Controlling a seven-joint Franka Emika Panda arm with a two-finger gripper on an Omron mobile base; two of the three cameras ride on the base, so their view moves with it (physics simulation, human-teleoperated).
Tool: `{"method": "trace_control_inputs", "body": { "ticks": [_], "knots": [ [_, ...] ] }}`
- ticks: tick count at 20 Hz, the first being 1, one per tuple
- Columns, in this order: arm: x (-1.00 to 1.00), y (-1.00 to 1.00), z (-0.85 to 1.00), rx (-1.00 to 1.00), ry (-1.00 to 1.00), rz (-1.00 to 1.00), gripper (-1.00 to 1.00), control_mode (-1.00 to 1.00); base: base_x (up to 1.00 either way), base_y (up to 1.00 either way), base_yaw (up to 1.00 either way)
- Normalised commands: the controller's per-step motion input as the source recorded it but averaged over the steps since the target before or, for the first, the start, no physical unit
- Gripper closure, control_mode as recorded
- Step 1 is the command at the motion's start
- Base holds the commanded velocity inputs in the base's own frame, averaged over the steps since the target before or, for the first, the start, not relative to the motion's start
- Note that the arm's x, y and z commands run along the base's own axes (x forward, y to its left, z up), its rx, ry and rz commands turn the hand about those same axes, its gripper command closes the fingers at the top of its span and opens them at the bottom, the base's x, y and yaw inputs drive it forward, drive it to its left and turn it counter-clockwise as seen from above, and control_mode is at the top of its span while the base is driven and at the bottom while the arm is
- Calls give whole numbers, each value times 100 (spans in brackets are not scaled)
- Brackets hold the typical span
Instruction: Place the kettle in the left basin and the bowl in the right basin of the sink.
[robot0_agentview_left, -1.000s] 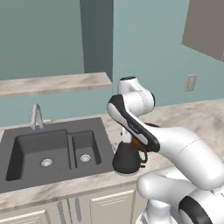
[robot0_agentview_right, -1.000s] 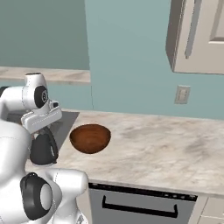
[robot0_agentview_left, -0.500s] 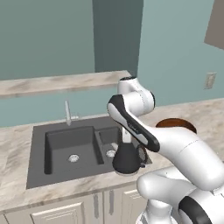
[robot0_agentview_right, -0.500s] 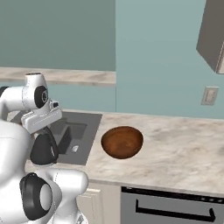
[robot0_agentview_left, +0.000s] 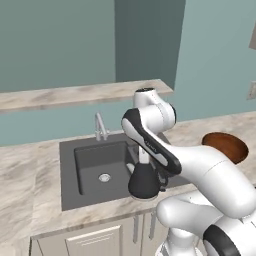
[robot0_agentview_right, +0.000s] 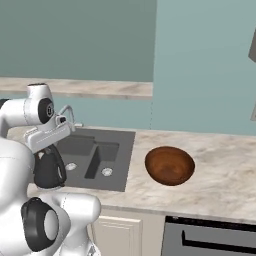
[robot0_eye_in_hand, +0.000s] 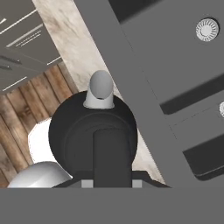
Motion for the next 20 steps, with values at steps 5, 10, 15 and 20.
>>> {"method": "trace_control_inputs", "body": {
  "ticks": [5, 10, 15, 20],
  "knots": [
    [0, 0, 0, 0, 0, 0, 100, 100, 27, 42, -7],
    [0, 0, 0, 0, 0, 0, 100, 100, 35, 54, -15],
    [0, 0, 0, 0, 0, 0, 100, 100, 7, 68, -9],
    [0, 0, 0, 0, 0, 0, 100, 100, 0, 53, -3]
  ]
}}
